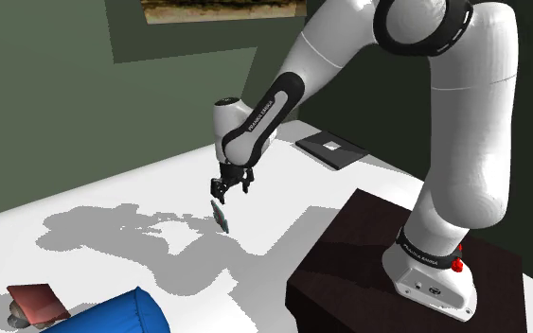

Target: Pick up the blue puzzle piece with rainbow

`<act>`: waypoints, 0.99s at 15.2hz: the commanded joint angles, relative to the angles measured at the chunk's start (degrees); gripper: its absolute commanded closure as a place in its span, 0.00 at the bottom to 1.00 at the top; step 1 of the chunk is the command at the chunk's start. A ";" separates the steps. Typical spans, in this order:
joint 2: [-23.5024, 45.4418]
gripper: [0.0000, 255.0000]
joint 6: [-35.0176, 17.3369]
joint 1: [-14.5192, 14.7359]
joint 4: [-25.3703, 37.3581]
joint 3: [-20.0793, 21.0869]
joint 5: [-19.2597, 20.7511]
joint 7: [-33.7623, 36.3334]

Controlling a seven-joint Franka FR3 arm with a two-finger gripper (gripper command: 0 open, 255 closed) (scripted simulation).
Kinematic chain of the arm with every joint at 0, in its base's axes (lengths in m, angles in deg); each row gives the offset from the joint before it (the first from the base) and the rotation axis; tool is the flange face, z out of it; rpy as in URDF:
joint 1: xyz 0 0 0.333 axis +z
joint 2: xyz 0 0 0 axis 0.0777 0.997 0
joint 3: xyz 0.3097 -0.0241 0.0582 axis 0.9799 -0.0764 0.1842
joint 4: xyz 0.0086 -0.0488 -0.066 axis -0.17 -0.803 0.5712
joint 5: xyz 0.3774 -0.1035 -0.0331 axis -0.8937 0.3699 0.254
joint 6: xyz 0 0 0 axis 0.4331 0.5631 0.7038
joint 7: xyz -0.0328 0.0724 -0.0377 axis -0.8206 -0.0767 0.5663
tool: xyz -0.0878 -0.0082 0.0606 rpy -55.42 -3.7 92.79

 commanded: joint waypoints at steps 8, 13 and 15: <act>18.11 0.00 -3.60 3.48 15.31 -2.61 3.05 3.84; 21.51 0.00 -5.86 3.87 16.46 -3.12 3.46 4.08; 22.60 0.00 -6.54 4.00 16.87 -3.27 3.58 4.15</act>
